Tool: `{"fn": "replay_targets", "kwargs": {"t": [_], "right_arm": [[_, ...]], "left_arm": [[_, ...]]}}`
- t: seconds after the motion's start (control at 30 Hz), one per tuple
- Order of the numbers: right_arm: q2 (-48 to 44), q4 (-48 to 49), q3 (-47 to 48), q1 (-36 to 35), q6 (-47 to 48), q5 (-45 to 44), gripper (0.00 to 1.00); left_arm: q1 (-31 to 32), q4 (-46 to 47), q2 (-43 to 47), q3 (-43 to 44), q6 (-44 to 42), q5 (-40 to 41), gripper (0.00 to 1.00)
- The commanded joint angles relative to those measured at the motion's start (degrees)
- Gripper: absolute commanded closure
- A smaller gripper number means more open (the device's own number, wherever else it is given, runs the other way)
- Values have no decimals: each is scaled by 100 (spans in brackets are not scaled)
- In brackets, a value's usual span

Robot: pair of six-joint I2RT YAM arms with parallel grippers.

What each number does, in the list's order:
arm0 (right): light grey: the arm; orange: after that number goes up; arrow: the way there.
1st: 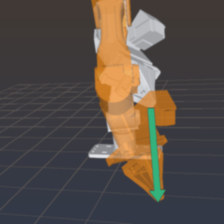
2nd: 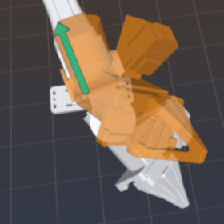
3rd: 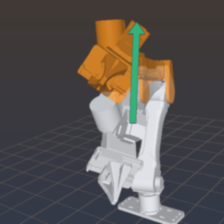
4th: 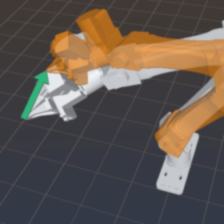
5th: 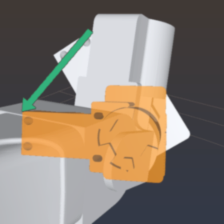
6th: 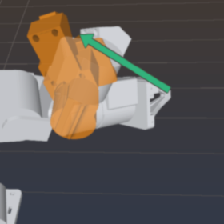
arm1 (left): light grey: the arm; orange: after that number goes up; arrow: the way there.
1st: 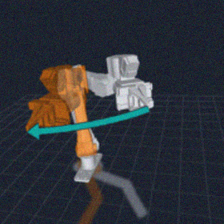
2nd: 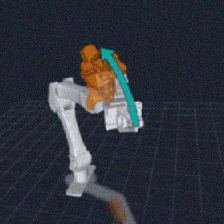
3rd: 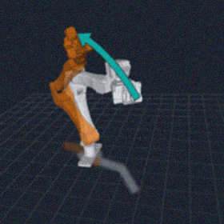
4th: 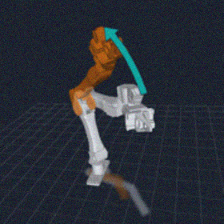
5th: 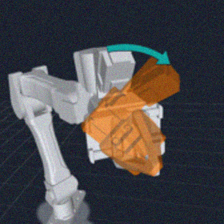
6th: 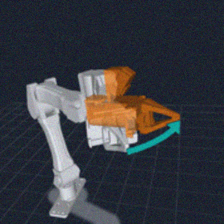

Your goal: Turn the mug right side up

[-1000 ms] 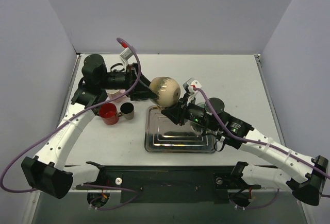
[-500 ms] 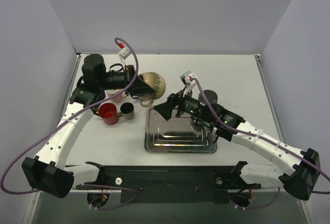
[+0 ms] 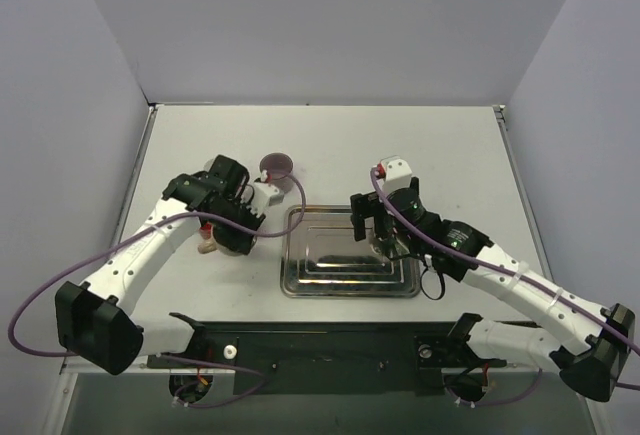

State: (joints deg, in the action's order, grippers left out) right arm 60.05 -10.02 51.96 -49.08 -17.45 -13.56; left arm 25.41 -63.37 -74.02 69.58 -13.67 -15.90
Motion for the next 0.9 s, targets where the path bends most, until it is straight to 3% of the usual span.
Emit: {"fn": "replay_targets", "kwargs": {"t": [0.0,0.23,0.47,0.5,0.67,0.87], "right_arm": [[-301,-878,-247,117,312,-1350,5],[-143,-923,-907,1092,181,-578,22],[199,-370,-1355,1506,128,-252,22],[330,-386,-1312,1602,119,-191,27],[761,-386,-1154,1770,67,345,30],[1420,-579,-934,1867,-65,776,32]], "left_arm": [[43,-492,449,-671,-1041,1237,100],[-1,308,520,-1763,-1322,1723,100],[-212,1160,493,-2334,-1655,1704,100],[-229,1300,494,-2483,-1708,1704,100],[-440,1328,555,-2678,-2051,1274,100],[-660,1135,520,-2582,-2219,985,58]]}}
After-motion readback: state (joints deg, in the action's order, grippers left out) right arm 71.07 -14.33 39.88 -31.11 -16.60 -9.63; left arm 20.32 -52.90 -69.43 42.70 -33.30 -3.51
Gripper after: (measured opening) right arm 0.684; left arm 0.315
